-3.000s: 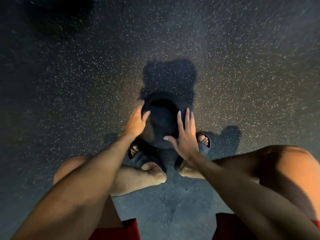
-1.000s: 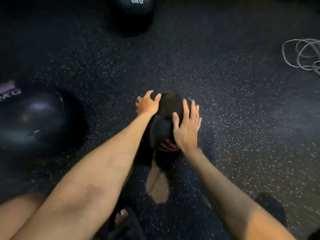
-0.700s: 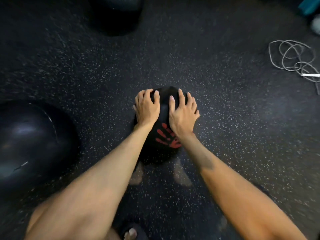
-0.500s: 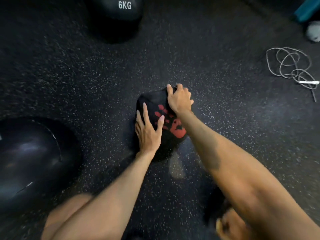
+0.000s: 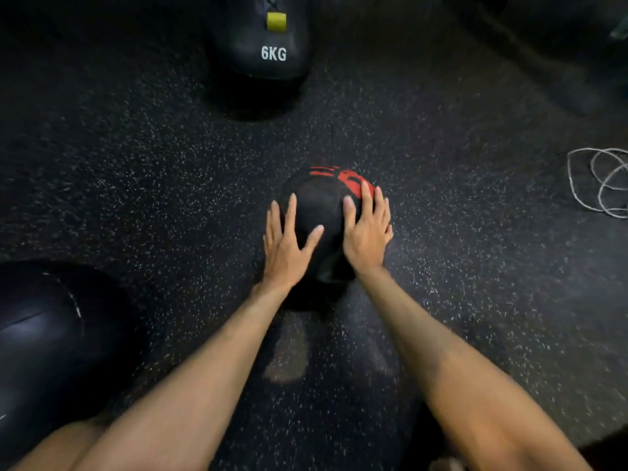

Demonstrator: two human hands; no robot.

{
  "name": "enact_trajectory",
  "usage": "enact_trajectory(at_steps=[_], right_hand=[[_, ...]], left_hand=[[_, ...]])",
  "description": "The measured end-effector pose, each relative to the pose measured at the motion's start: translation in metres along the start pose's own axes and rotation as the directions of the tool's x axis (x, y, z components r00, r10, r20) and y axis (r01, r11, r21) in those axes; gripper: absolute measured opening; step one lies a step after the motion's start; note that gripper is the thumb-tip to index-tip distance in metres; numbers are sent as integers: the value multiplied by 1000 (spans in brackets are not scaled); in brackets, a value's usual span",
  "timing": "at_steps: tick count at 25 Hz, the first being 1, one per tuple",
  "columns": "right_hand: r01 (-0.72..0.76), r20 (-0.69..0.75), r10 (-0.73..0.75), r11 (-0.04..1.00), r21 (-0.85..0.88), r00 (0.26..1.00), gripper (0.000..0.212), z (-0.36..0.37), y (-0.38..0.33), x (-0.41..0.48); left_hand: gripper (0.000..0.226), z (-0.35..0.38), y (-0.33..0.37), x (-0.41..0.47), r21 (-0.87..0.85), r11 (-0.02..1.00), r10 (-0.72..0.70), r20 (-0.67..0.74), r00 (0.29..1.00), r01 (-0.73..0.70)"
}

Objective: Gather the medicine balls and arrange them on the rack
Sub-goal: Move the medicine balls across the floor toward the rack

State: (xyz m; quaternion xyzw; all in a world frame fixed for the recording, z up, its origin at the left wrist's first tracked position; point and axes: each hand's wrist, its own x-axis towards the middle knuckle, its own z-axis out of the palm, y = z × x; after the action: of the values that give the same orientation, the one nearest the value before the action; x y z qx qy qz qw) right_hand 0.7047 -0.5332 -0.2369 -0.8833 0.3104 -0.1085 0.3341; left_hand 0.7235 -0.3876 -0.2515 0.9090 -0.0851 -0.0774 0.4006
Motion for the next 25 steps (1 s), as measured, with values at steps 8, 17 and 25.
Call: enact_trajectory(at_steps=[8, 17, 25], right_hand=[[101, 27, -103, 993, 61, 994, 69, -9, 25, 90], [24, 301, -22, 1000, -5, 953, 88, -24, 26, 191], [37, 109, -60, 980, 197, 992, 79, -20, 34, 268]], left_hand=[[76, 41, 86, 127, 76, 979, -195, 99, 976, 188], [72, 52, 103, 138, 100, 990, -106, 116, 988, 94], [75, 85, 118, 257, 187, 978, 72, 109, 991, -92]])
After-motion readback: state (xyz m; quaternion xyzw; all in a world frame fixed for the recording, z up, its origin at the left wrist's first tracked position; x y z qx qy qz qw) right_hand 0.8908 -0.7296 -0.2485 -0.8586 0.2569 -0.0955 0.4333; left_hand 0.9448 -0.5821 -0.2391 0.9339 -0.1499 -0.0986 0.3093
